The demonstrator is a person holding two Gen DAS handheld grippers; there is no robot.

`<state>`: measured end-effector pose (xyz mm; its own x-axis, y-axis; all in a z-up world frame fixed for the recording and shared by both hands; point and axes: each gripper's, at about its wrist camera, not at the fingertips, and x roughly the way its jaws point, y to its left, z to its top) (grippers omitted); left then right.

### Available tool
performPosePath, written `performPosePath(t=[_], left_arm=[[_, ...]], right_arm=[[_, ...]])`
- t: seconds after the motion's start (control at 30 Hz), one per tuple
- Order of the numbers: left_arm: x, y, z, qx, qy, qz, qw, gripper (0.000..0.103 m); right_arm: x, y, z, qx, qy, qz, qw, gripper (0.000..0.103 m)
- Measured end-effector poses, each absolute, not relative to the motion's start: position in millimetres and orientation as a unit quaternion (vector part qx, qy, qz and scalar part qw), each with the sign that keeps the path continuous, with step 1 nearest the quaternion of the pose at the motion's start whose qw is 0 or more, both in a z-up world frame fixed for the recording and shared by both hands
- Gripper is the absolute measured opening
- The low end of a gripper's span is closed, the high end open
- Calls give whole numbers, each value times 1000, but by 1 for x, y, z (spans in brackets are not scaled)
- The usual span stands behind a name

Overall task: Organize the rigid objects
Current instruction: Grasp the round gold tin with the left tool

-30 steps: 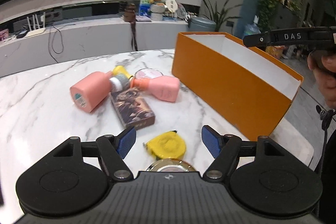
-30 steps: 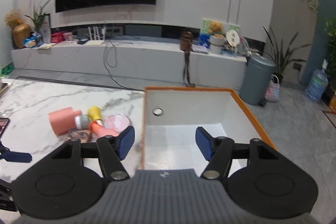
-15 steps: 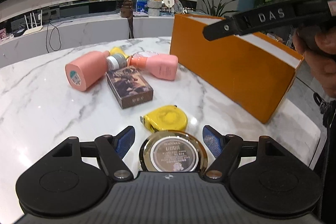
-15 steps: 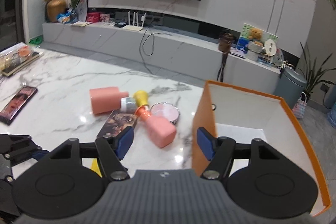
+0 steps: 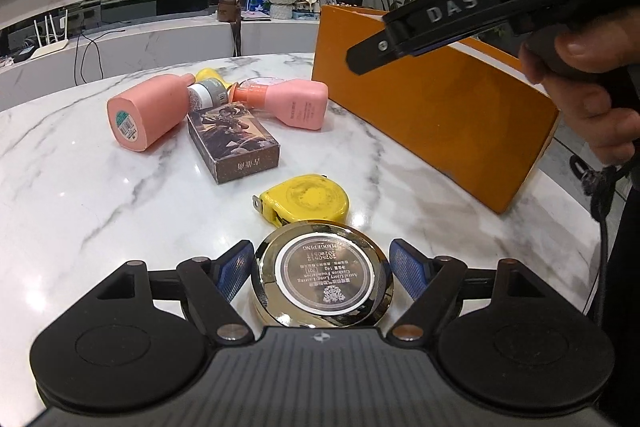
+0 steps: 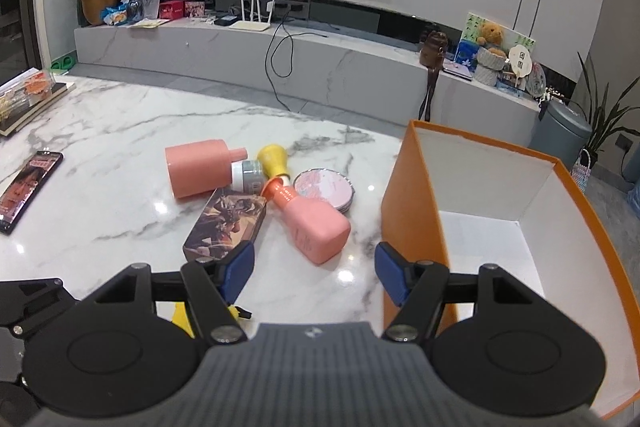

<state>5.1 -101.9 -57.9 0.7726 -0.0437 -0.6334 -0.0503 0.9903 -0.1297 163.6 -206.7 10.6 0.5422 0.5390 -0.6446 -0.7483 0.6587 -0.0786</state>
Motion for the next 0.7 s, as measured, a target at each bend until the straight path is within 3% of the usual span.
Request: performPosePath(t=[0.43, 0.6, 0.7], left_arm=[[6, -113, -64, -32, 349, 11, 936, 92], [5, -101, -62, -34, 354, 29, 934, 88], [2, -82, -60, -48, 365, 50, 929, 88]], right_arm=[[163, -177, -8, -196, 322, 383, 844, 66], [170, -162, -19, -197, 339, 377, 839, 68], [174, -151, -24, -201, 347, 373, 837, 80]])
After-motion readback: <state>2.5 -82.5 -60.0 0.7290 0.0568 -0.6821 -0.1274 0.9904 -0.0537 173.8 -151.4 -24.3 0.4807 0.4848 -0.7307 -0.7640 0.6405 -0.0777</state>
